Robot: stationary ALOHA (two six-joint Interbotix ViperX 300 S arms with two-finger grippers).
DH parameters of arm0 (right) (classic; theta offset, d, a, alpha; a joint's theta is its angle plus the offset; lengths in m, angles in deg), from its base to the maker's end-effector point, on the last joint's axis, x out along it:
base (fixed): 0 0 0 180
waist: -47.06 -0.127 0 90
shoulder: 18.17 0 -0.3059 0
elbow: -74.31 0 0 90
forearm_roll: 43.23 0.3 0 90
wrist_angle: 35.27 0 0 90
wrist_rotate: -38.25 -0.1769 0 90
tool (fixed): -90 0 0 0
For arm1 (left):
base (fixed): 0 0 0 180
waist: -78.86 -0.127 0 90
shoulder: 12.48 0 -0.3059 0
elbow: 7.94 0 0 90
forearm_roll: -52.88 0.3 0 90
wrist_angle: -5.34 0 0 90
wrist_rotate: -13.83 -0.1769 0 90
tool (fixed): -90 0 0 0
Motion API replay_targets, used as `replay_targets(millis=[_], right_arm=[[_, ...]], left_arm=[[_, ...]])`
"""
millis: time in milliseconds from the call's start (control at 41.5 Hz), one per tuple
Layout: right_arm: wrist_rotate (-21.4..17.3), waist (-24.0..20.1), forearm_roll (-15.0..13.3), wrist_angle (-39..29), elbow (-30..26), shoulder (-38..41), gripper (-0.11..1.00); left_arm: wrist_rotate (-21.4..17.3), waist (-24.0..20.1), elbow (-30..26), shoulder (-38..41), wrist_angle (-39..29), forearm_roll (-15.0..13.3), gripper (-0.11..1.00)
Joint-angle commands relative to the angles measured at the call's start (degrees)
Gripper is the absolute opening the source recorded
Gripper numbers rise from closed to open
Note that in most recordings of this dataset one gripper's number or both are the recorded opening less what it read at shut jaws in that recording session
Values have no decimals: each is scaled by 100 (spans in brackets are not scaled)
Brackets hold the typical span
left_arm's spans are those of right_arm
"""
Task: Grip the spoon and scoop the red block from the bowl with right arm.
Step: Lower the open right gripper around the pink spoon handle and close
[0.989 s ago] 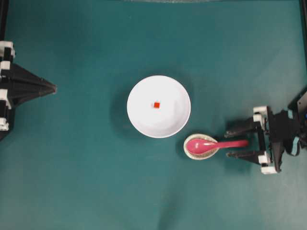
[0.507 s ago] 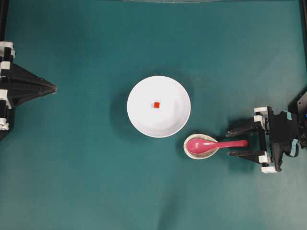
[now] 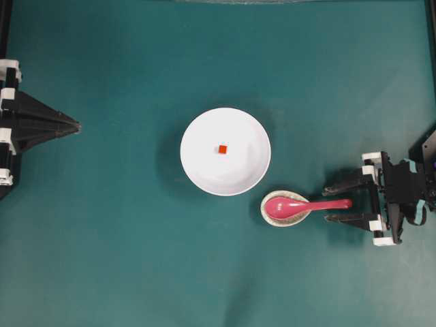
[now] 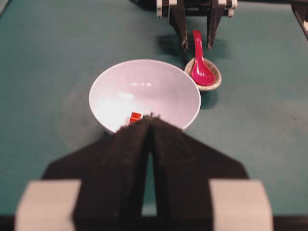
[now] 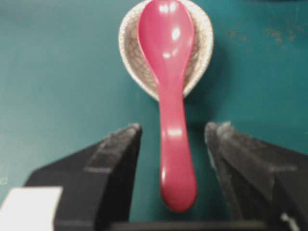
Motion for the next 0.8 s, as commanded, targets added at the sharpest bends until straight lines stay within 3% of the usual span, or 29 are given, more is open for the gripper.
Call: replay_targets(millis=[0,651,772], right_arm=[[9,-26,9,70,-26,-44,60],[26,-26,26,114,-26,-44,60],[44,-26,26,141,-35,-44,55]], left_arm=[[-9,-18,-158,53,-18,18,0],[0,-18,-158,53,-18,18,0],[0,-18,-158,53,-26,9,0]])
